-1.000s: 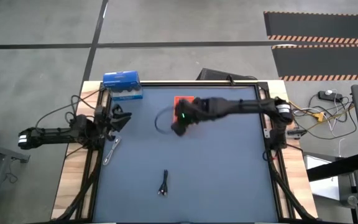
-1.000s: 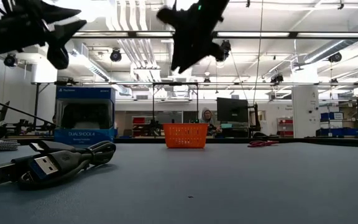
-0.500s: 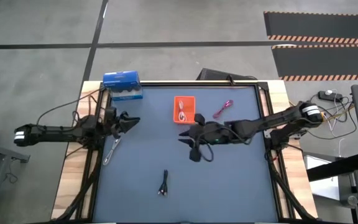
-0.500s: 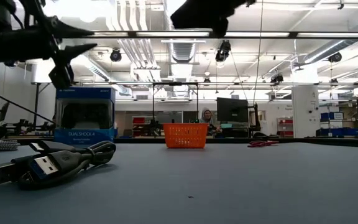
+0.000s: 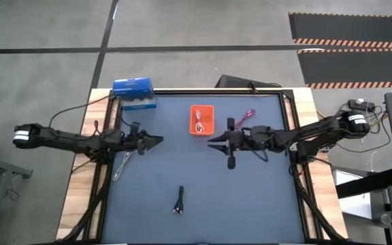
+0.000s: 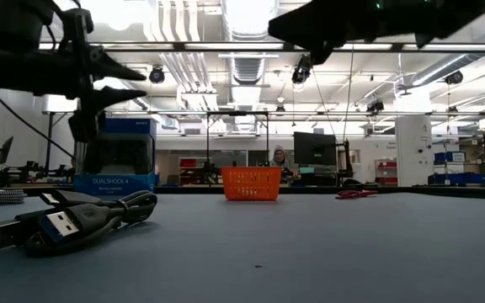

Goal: Pick and place USB-C Cables
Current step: Put the black white charger cable into the orange bin

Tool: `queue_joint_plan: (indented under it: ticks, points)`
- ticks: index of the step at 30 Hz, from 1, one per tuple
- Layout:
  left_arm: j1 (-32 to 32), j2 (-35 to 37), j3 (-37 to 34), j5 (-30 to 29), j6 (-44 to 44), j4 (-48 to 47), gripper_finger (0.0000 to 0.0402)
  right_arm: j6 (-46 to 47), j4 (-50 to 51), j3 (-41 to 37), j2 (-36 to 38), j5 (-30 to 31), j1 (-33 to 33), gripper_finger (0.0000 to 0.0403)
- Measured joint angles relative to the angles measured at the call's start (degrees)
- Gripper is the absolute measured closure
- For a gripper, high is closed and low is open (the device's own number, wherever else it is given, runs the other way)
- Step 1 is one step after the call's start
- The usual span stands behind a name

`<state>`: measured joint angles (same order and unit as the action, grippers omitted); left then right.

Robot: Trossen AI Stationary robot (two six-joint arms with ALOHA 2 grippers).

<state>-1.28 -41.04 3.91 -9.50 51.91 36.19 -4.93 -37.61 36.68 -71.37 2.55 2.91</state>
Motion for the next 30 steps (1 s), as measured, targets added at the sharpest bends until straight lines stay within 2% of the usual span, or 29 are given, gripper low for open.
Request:
queue_joint_plan:
  ticks: [4, 10, 14, 18, 24, 30]
  points:
    - [0.78, -4.64, 1.57, -1.06, 0.13, 3.48, 0.0311, -0.81, -5.62, -3.54, 0.04, -2.78, -3.25, 0.0335]
    - [2.85, -11.32, 4.45, -1.14, 2.02, 3.78, 0.0312, -1.55, -6.42, -5.04, 1.55, -4.40, -7.83, 0.0335]
    - [4.93, -17.93, 5.63, -1.61, 6.90, 3.42, 0.0326, -1.54, -6.90, -5.04, 2.21, -9.16, -9.65, 0.0335]
    - [7.20, -23.83, 6.94, 0.66, 14.84, 1.70, 0.0353, -1.59, -6.89, -5.04, 3.06, -10.15, -10.45, 0.0335]
    - [11.53, -29.18, 12.71, 7.87, 27.15, -14.36, 0.0397, -5.31, -6.82, -5.04, 4.63, -10.14, -10.74, 0.0335]
    - [14.56, -31.08, 24.37, 12.79, 28.27, -34.33, 0.0401, -5.37, -6.88, -4.71, 8.48, -10.08, -11.19, 0.0335]
